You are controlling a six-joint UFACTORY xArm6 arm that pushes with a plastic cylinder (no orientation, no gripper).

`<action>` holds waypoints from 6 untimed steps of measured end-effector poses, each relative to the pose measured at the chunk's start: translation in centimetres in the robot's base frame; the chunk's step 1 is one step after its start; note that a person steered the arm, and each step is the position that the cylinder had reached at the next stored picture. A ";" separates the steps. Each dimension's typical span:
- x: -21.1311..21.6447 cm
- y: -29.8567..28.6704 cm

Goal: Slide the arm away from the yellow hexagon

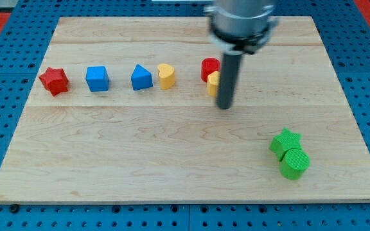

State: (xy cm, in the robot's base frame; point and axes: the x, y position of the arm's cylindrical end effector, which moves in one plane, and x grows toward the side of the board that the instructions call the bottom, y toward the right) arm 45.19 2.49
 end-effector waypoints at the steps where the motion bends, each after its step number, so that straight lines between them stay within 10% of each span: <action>1: -0.3 -4.6; 6: -3.7 13.2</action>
